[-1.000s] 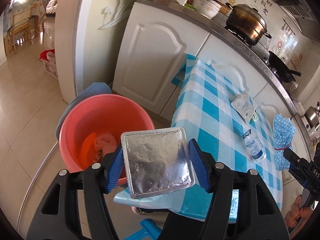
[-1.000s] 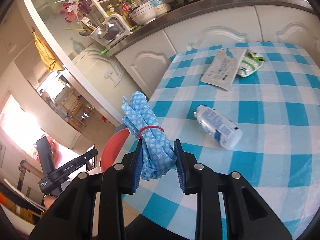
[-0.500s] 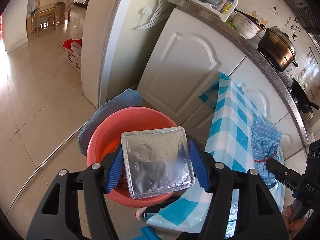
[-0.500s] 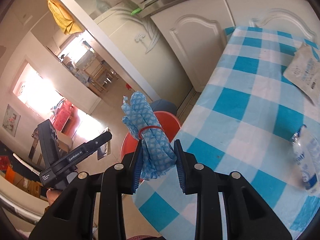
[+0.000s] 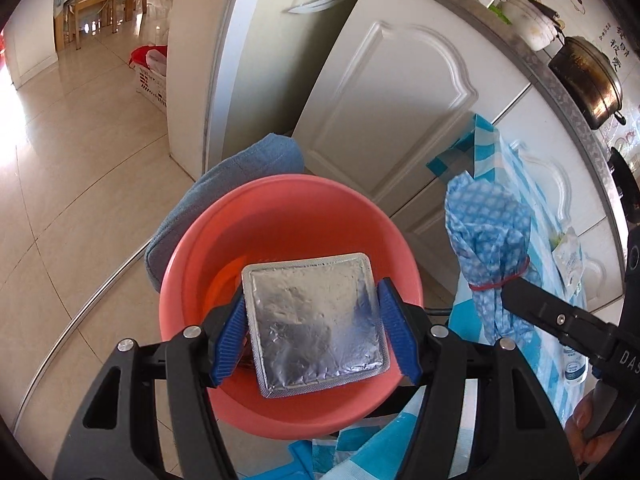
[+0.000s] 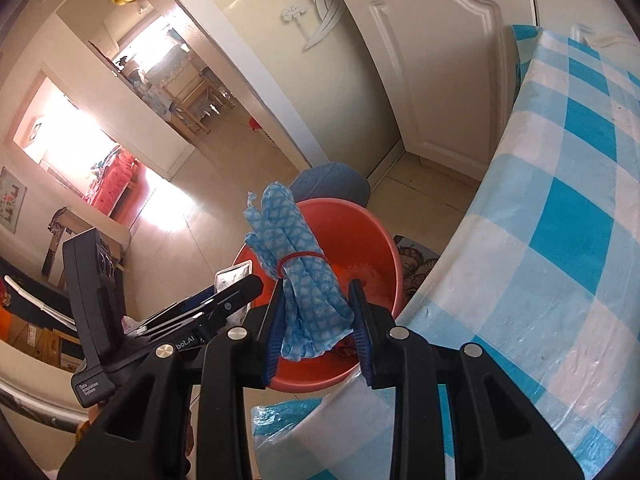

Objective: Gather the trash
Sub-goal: 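Carry foil tray and blue cloth bundle to the orange bucket and release both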

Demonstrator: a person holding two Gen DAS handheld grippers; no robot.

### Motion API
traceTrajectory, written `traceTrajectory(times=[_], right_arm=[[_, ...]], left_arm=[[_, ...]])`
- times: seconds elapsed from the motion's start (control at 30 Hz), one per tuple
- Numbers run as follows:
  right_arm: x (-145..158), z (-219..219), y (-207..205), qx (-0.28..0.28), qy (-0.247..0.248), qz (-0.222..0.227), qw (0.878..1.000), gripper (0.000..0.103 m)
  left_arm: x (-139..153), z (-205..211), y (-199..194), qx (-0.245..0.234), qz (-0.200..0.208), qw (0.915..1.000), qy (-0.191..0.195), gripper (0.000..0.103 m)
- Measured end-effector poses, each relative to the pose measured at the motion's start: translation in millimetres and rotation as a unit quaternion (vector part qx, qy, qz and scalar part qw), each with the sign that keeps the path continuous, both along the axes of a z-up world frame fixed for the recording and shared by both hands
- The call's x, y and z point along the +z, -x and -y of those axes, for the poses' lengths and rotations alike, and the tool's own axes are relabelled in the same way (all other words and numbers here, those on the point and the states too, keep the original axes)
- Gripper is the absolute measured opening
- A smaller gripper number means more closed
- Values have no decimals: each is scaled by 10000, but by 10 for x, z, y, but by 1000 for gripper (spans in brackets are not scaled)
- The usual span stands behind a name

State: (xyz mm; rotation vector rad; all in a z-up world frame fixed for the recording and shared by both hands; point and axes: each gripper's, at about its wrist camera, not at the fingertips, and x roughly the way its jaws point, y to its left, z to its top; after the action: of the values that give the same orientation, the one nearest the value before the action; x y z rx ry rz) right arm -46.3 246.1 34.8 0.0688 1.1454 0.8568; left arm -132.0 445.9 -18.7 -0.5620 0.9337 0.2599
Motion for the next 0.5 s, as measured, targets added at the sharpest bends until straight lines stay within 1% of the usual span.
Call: traceTrajectory(times=[0.3, 0.4, 0.43, 0.47, 0.5], right_arm=[[-106, -186, -49, 55, 175, 30, 9998, 34], [-132, -201, -47, 46, 184, 50, 9998, 35], [-138, -203, -48, 53, 190, 39, 9998, 36], [-140, -199, -46, 45, 202, 32, 9998, 39], [-133, -198, -43, 20, 203, 49, 9998, 41]], left_arm=[[-157, 48, -73, -110, -170, 9997, -148, 64], [-219, 33, -71, -111, -245, 9996, -127, 64], [-241, 36, -79, -121, -292, 9994, -154, 65], [-260, 36, -80, -124, -331, 9992, -181, 66], [-280, 36, -84, -130, -370, 9990, -192, 70]])
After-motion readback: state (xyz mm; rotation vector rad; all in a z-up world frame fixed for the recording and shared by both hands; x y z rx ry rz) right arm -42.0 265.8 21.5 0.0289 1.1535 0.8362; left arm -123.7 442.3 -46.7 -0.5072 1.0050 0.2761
